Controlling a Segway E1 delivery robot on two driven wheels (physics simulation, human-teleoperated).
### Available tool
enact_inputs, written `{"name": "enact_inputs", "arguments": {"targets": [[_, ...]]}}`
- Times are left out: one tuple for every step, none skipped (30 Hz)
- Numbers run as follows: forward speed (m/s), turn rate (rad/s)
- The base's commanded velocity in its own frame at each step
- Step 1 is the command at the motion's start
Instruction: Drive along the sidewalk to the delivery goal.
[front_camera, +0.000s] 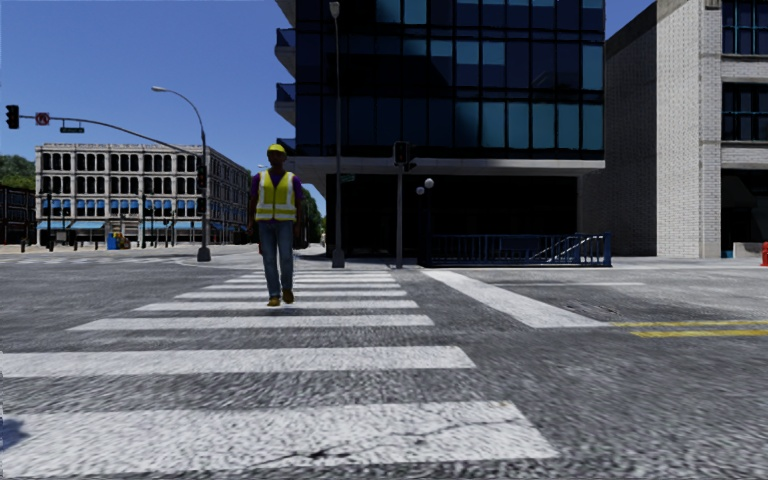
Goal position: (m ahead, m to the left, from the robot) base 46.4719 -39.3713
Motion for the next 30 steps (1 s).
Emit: {"name": "enact_inputs", "arguments": {"targets": [[1.61,0.00],[1.61,0.00],[1.61,0.00],[1.61,0.00],[1.61,0.00],[1.61,0.00],[1.61,0.00],[1.61,0.00],[1.61,0.00],[1.61,0.00],[1.61,0.00],[1.61,0.00],[1.61,0.00],[1.61,0.00],[1.61,0.00],[1.61,0.00],[1.61,0.00],[1.61,0.00],[1.61,0.00],[1.61,0.00],[1.61,0.00],[1.61,0.00],[1.61,0.00],[1.61,0.00],[1.61,0.00],[1.61,0.00],[1.61,0.00],[1.61,0.00],[1.61,0.00],[1.61,0.00]]}}
